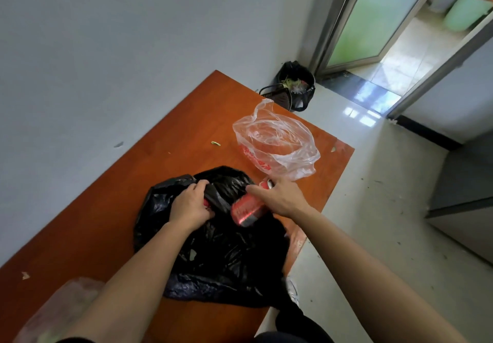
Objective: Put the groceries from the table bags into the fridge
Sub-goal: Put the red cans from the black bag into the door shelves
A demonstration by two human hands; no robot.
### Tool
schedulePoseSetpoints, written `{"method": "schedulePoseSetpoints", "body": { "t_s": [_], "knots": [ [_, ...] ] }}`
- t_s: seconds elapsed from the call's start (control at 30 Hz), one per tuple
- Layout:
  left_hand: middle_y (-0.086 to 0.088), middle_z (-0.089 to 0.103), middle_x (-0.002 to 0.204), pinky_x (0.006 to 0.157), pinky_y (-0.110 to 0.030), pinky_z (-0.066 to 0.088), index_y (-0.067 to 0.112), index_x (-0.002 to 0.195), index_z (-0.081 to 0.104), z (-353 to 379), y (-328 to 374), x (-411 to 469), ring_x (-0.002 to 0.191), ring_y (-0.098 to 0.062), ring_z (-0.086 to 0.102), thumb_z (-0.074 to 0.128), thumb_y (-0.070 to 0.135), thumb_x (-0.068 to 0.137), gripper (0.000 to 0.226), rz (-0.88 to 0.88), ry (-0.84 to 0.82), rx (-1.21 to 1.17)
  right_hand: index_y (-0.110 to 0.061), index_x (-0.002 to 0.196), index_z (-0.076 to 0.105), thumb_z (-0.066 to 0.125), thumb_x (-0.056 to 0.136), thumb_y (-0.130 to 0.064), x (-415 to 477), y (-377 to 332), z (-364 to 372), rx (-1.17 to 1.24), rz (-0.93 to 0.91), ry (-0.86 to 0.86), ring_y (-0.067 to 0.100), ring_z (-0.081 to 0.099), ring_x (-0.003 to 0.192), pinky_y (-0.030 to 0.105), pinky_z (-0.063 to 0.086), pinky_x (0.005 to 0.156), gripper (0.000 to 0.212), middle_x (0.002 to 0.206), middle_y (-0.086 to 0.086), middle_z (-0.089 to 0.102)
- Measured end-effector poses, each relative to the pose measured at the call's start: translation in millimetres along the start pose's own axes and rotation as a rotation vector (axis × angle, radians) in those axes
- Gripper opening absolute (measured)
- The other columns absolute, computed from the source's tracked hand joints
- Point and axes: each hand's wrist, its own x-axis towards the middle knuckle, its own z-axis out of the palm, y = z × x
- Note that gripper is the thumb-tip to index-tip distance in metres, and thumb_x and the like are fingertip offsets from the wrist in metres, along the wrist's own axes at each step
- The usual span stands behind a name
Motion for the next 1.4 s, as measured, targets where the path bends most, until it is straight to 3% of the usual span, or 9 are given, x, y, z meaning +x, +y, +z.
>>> {"method": "schedulePoseSetpoints", "body": {
  "t_s": [0.1, 0.17, 0.23, 0.37, 0.57, 0.73, 0.97, 1.2, 1.4],
  "knots": [
    [-0.001, 0.054, 0.133, 0.082, -0.037, 0.052, 0.031, 0.142, 0.037, -10, 3, 3, 0.108, -0.029, 0.061, 0.075, 0.027, 0.079, 0.074, -0.041, 0.061, -0.119, -0.017, 0.103, 0.065, 0.061, 0.076, -0.077, -10, -4, 8, -0.137, -0.043, -0.255, 0.025, 0.067, 0.090, 0.045, 0.059, 0.077, 0.066, 0.103, 0.004, 0.069],
    [-0.002, 0.048, 0.142, 0.084, -0.036, 0.050, 0.033, 0.147, 0.032, -10, 3, 2, 0.112, -0.031, 0.059, 0.074, 0.017, 0.078, 0.082, -0.078, 0.119, -0.220, -0.024, 0.128, 0.060, 0.059, 0.077, -0.075, -12, -6, 22, -0.340, -0.083, -0.328, 0.027, 0.064, 0.104, 0.039, 0.056, 0.079, 0.072, 0.121, 0.004, 0.067],
    [-0.002, 0.038, 0.146, 0.086, -0.036, 0.049, 0.030, 0.149, 0.029, -6, 3, -4, 0.115, -0.030, 0.056, 0.075, 0.014, 0.078, 0.086, -0.094, 0.163, -0.309, -0.028, 0.156, 0.028, 0.056, 0.078, -0.074, -14, -6, 39, -0.511, -0.093, -0.341, 0.028, 0.061, 0.115, 0.033, 0.049, 0.076, 0.096, 0.131, 0.003, 0.062],
    [-0.004, 0.034, 0.136, 0.091, -0.040, 0.049, 0.021, 0.147, 0.032, -1, 2, -14, 0.123, -0.028, 0.044, 0.079, 0.033, 0.077, 0.085, -0.145, 0.254, -0.148, -0.025, 0.160, -0.006, 0.051, 0.084, -0.072, -13, -3, 63, -0.690, -0.123, -0.251, 0.030, 0.064, 0.104, 0.034, 0.045, 0.070, 0.106, 0.114, 0.006, 0.067],
    [-0.003, 0.046, 0.124, 0.094, -0.044, 0.047, 0.019, 0.131, 0.052, 11, -16, -25, 0.119, -0.029, 0.041, 0.072, 0.031, 0.084, 0.052, -0.108, 0.230, 0.060, -0.018, 0.156, 0.021, 0.051, 0.083, -0.073, 11, -5, 54, -0.682, -0.030, -0.115, 0.032, 0.063, 0.107, 0.037, 0.046, 0.075, 0.096, 0.118, 0.008, 0.064],
    [-0.005, 0.041, 0.123, 0.096, -0.041, 0.041, 0.027, 0.140, 0.041, 4, -14, -13, 0.118, -0.029, 0.039, 0.070, 0.048, 0.082, 0.068, -0.079, 0.124, 0.218, -0.024, 0.155, 0.026, 0.053, 0.082, -0.072, 25, -13, 42, -0.662, 0.038, -0.212, 0.030, 0.062, 0.110, 0.037, 0.050, 0.082, 0.091, 0.126, 0.006, 0.062],
    [-0.003, 0.048, 0.133, 0.100, -0.043, 0.036, 0.018, 0.136, 0.043, 12, -8, -4, 0.125, -0.029, 0.041, 0.072, 0.048, 0.081, 0.069, -0.060, 0.109, 0.371, -0.028, 0.140, 0.034, 0.056, 0.080, -0.067, 11, 7, 36, -0.386, 0.095, -0.280, 0.021, 0.066, 0.084, 0.038, 0.057, 0.076, 0.075, 0.101, -0.001, 0.064],
    [0.001, 0.064, 0.096, 0.064, -0.035, 0.049, 0.028, 0.106, 0.038, -11, -15, -59, 0.083, -0.025, 0.063, 0.081, 0.046, 0.069, 0.060, -0.172, 0.232, -0.146, -0.021, 0.136, 0.043, 0.079, 0.066, -0.067, -9, 7, 14, -0.094, 0.053, -0.135, 0.017, 0.058, 0.098, 0.037, 0.054, 0.087, 0.091, 0.114, -0.005, 0.057],
    [0.012, 0.065, 0.106, 0.084, -0.036, 0.055, 0.038, 0.118, 0.045, -51, -2, -115, 0.095, -0.014, 0.064, 0.087, 0.043, 0.064, 0.069, -0.092, 0.477, -0.486, -0.022, 0.127, 0.056, 0.089, 0.053, -0.067, -35, -21, -7, 0.277, -0.065, 0.069, 0.016, 0.060, 0.107, 0.039, 0.053, 0.096, 0.093, 0.114, -0.008, 0.061]
  ]
}}
